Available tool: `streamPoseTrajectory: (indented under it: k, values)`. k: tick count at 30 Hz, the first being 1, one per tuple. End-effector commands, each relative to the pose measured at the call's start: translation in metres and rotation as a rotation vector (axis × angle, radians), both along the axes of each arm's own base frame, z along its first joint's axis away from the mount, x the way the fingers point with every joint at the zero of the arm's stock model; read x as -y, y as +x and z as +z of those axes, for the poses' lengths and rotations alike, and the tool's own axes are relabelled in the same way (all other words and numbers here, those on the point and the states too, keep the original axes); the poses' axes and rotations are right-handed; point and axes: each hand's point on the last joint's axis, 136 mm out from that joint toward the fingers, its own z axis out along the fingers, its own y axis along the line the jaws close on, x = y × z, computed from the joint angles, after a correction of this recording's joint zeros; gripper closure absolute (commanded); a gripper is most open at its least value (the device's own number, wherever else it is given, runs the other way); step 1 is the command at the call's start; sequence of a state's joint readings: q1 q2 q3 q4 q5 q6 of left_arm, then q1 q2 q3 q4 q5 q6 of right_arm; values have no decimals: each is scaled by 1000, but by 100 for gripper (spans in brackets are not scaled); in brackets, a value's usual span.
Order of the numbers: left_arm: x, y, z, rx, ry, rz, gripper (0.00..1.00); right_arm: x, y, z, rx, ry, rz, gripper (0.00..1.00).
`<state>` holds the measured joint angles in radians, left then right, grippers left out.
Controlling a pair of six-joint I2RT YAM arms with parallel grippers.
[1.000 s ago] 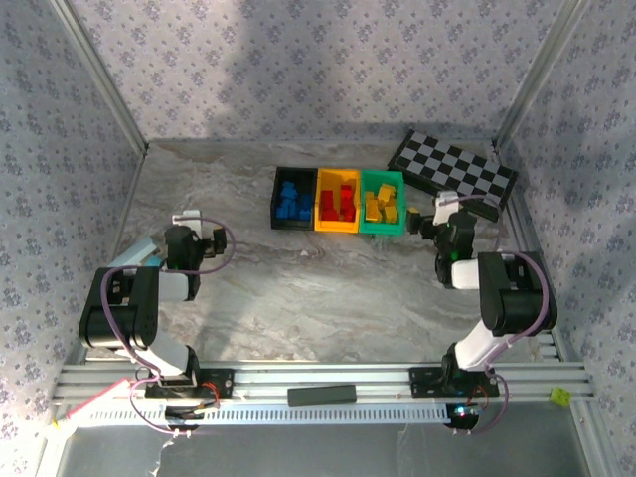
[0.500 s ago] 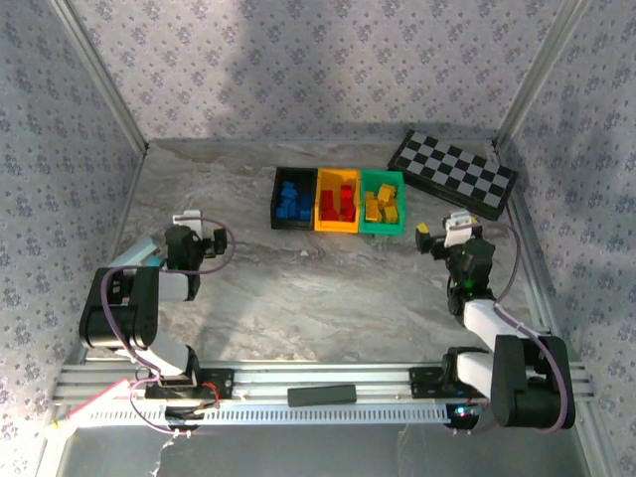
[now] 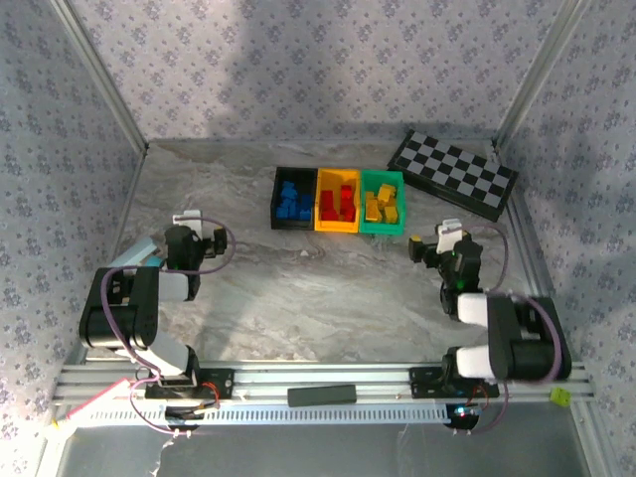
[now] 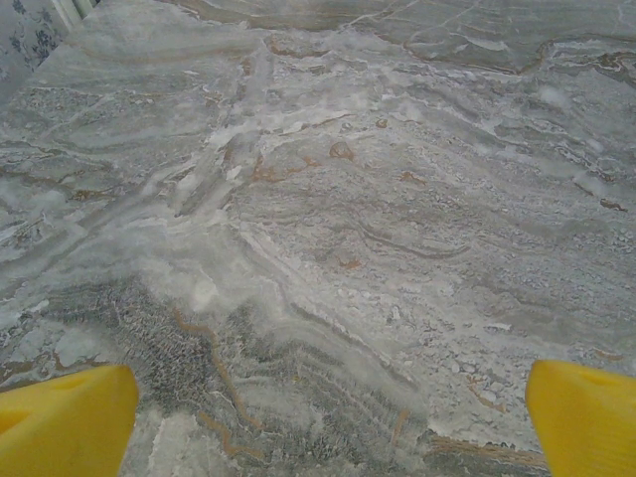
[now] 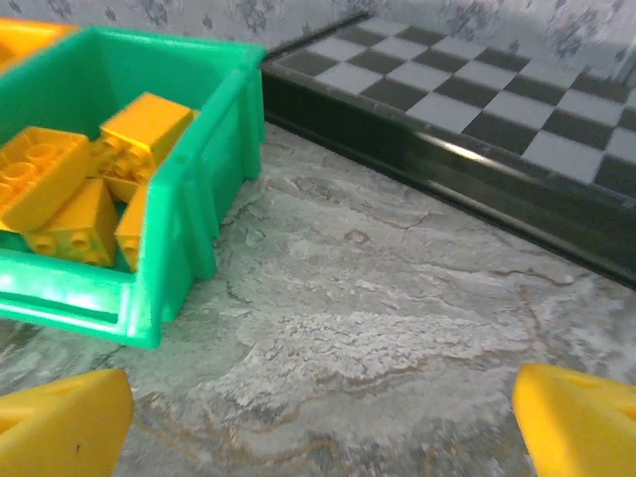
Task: Sort the legos into containers by color
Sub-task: Reset both arms
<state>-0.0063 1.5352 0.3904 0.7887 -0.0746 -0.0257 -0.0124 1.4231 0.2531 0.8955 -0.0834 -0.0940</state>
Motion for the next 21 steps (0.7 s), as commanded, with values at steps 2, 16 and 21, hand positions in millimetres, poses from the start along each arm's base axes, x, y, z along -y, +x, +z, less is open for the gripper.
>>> streamPoseTrajectory:
  k: [2, 16, 21]
  values:
    - [0, 9, 15, 49, 3, -13, 0, 12, 27, -3, -55, 28, -49, 0]
    - [0, 9, 15, 51, 3, -14, 0, 20, 29, -3, -59, 32, -92, 0]
    - [0, 9, 15, 51, 3, -13, 0, 20, 29, -4, -62, 36, -90, 0]
